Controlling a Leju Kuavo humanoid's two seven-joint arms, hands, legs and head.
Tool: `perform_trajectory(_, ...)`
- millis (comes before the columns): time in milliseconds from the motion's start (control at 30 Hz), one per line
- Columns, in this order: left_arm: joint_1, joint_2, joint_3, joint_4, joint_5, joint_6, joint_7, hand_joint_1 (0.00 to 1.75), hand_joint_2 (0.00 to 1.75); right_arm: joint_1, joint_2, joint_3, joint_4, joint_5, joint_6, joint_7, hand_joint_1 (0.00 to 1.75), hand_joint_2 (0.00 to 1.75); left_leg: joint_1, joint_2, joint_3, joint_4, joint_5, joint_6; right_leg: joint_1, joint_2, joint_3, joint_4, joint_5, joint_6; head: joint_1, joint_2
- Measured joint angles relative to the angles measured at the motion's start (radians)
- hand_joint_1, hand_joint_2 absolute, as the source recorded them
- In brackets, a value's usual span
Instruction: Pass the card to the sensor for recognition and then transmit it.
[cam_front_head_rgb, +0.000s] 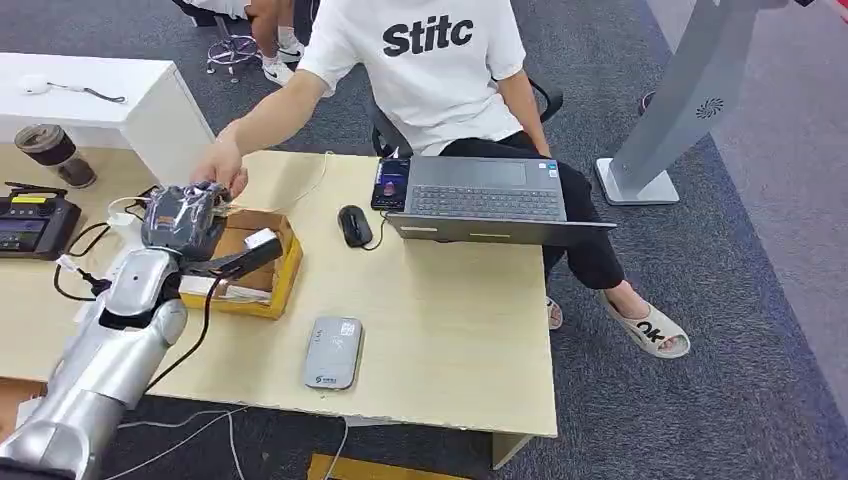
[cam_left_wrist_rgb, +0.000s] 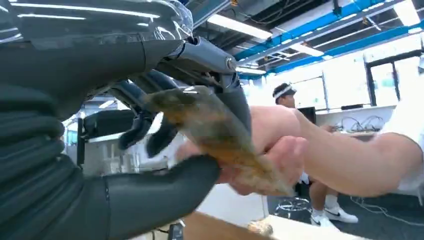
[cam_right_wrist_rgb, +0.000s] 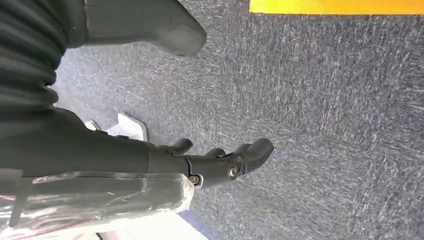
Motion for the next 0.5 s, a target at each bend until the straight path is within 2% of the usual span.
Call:
perform_trajectory(200, 0.025, 0.002, 0.041, -0.042, 0.056, 0.051, -0.007, 0.00, 1.75, 0.000, 0.000, 0.000, 0.000, 0.000, -0.008, -0.001, 0.00, 1.75, 0.000, -0.001, 0.000, 0.000, 0.000, 0.000, 0.000, -0.001, 0.000, 0.000, 0.000, 0.000, 0.000, 0.000)
perform_trajectory(333, 0.100, 0.000, 0.073, -0.126, 0.122, 0.072, -0.053, 0.00, 1.75, 0.000, 0.000, -0.002, 0.000, -0.003, -0.011, -0.002, 0.00, 1.75, -0.001, 0.000, 0.000, 0.000, 0.000, 0.000, 0.000, 0.000, 0.000, 0.000, 0.000, 0.000, -0.001, 0.000)
perform_trajectory(500, 0.186, -0.001, 0.091, -0.214, 0.140, 0.074, -0.076, 0.00, 1.75, 0.002, 0.000, -0.005, 0.000, -0.003, -0.012, 0.000, 0.00, 1.75, 0.000, -0.001, -0.001, 0.000, 0.000, 0.000, 0.000, -0.001, 0.000, 0.000, 0.000, 0.000, 0.000, 0.000)
